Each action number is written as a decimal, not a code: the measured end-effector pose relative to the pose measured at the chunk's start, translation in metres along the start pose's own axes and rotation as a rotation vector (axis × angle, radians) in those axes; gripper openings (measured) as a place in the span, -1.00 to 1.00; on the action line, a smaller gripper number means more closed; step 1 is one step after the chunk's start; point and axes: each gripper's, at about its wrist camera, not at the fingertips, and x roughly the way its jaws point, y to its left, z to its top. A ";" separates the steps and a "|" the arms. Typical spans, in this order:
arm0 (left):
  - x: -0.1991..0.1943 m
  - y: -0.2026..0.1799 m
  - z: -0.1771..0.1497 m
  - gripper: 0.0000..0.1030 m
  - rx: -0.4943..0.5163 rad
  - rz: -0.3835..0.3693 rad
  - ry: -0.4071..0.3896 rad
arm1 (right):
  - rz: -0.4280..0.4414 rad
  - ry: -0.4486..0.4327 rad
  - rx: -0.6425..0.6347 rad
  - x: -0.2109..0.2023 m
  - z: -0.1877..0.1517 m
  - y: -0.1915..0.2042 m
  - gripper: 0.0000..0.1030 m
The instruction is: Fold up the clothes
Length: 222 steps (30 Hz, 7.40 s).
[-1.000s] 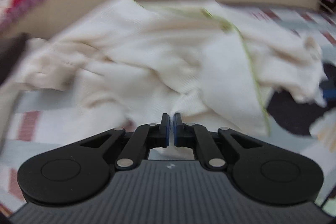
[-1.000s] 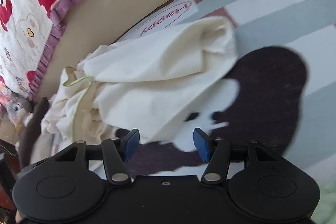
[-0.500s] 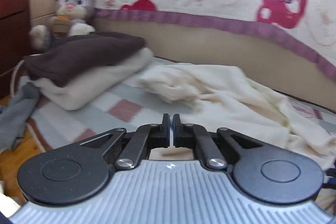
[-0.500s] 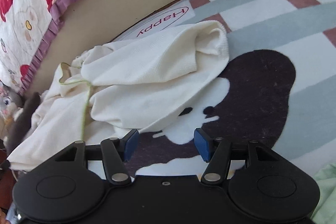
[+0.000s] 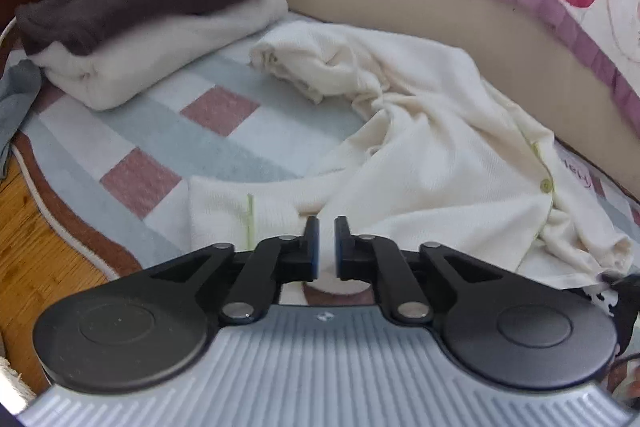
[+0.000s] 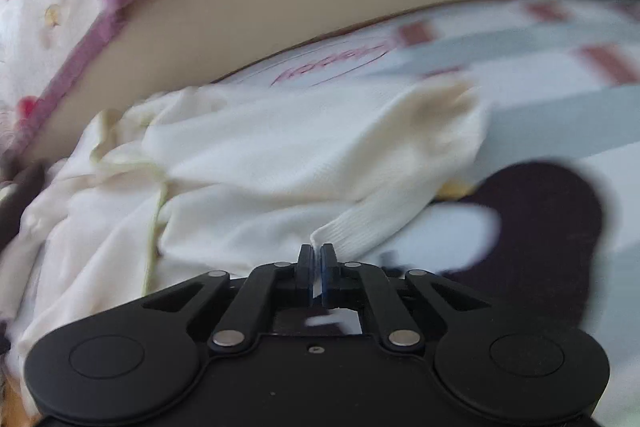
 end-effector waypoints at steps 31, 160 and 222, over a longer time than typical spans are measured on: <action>0.070 -0.047 -0.017 -0.93 0.106 -0.142 0.206 | -0.134 0.021 -0.054 0.005 -0.014 -0.023 0.53; 0.059 0.009 0.096 -0.15 0.208 -0.595 0.203 | 0.018 0.197 -0.211 0.010 0.061 0.108 -0.14; -0.064 -0.098 -0.029 -0.25 0.545 -0.212 0.226 | 0.538 0.601 -0.718 -0.092 -0.053 0.044 -0.84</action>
